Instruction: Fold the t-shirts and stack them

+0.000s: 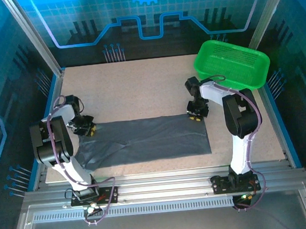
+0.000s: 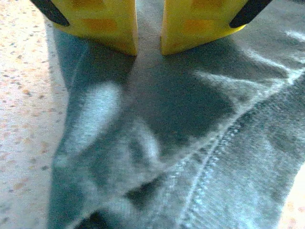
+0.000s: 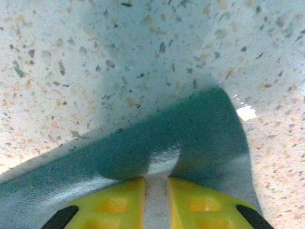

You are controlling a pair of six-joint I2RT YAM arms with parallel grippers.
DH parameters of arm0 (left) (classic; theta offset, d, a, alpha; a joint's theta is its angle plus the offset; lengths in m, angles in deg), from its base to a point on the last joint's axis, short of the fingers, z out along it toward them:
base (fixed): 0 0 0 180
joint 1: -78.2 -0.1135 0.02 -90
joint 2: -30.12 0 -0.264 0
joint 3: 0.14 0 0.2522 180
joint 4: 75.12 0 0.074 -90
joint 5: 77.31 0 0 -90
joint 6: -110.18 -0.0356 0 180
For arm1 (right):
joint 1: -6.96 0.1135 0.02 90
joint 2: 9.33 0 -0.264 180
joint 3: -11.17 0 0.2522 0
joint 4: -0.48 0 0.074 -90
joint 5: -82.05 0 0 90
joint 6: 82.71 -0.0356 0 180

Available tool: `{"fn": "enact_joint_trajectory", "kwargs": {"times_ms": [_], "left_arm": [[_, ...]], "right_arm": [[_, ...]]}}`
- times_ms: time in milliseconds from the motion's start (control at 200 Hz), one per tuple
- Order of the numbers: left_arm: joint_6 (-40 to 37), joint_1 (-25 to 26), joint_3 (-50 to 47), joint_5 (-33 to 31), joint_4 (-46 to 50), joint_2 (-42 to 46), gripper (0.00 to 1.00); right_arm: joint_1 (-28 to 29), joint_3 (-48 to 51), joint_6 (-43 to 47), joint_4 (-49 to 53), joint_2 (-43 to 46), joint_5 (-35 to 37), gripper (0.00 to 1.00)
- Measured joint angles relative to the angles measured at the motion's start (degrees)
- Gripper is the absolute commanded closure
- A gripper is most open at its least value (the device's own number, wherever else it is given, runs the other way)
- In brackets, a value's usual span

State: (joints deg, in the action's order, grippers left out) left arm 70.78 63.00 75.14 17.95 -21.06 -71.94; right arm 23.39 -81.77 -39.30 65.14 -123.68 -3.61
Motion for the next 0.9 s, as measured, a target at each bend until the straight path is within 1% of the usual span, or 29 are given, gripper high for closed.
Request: {"fn": "enact_joint_trajectory", "kwargs": {"times_ms": [130,260,410,470,555,650,775,835,900], "left_arm": [[-0.59,0.39,3.52,2.62,0.85,-3.26,0.78],[-1.09,1.81,8.9,5.53,0.61,-7.48,0.76],[-1.42,2.58,13.62,8.37,-1.51,-10.56,0.66],[-2.23,2.91,14.23,8.48,-2.64,-10.29,0.61],[-4.22,3.91,14.19,8.13,-3.82,-8.09,0.57],[-7.34,6.03,12.68,8.07,-5.11,-2.25,0.56],[-12.48,9.42,8.35,8.37,-5.95,6.23,0.54],[-14.69,10.47,5.75,8.81,-6.21,7.85,0.54],[-16.55,11.02,3.04,9.14,-6.21,7.74,0.53]], "right_arm": [[-1.49,-3.37,0.87,2.47,-2.4,-0.35,0.78],[-3.91,-9.79,2.56,5.14,-6.58,-0.96,0.77],[-6.64,-20.9,5.27,7.43,-13.05,-1.22,0.77],[-7.48,-23.28,6.38,6.8,-14.12,-1.2,0.71],[-8.17,-23.58,8.55,5.09,-13.77,-1.73,0.59],[-8.09,-20.79,11.21,1.46,-10.38,-3.28,0.52],[-6.84,-13.6,12.68,-2.78,-0.63,-7.52,0.46],[-5.66,-10.03,12.79,-4.44,4.96,-9.75,0.44],[-4.02,-6.93,12.68,-6.4,10.03,-12.07,0.43]]}}
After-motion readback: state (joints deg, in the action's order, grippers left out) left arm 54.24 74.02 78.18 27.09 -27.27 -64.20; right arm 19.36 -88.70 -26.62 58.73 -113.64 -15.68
